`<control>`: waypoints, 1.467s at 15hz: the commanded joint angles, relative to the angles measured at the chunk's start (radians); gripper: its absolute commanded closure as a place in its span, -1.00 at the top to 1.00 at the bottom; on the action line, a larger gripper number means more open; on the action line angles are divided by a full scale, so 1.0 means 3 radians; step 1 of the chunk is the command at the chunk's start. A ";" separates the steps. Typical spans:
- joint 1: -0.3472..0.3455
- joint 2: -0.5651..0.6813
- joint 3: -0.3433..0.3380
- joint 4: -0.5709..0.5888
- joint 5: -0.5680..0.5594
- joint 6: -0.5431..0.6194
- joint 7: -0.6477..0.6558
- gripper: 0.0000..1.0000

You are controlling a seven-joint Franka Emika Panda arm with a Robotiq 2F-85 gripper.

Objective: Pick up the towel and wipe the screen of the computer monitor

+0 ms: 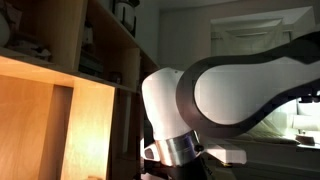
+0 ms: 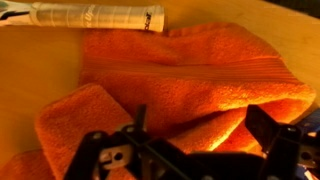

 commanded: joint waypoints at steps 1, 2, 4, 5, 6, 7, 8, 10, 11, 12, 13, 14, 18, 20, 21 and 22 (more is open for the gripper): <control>0.0072 0.0182 -0.0091 0.0336 -0.0106 0.0447 0.0068 1.00; 0.0078 0.0205 -0.0096 0.0360 -0.0127 0.0632 0.0125 1.00; 0.0094 0.0224 -0.0124 0.0365 -0.0176 0.0852 0.0148 1.00; 0.0088 0.0230 -0.0119 0.0362 -0.0180 0.0922 0.0154 1.00; 0.0091 0.0235 -0.0126 0.0351 -0.0191 0.0961 0.0140 1.00; 0.0144 0.0364 -0.0232 0.0581 -0.0066 0.0851 0.0079 1.00; 0.0148 0.0371 -0.0245 0.0597 -0.0050 0.0810 0.0062 1.00; 0.0176 0.0407 -0.0338 0.0653 -0.0061 0.0688 0.0059 1.00; 0.0188 0.0432 -0.0392 0.0681 -0.0078 0.0643 0.0087 1.00; 0.0195 0.0456 -0.0434 0.0708 -0.0082 0.0591 0.0102 1.00; 0.0195 0.0409 -0.0484 0.0598 -0.0100 0.0596 0.0108 1.00; 0.0193 0.0353 -0.0520 0.0468 -0.0107 0.0612 0.0119 1.00; 0.0162 0.0383 -0.0549 0.0406 -0.0086 0.0606 0.0063 1.00; 0.0159 0.0400 -0.0546 0.0406 -0.0083 0.0608 0.0057 1.00; 0.0161 0.0405 -0.0549 0.0409 -0.0086 0.0610 0.0070 1.00; 0.0163 0.0408 -0.0553 0.0413 -0.0091 0.0608 0.0066 1.00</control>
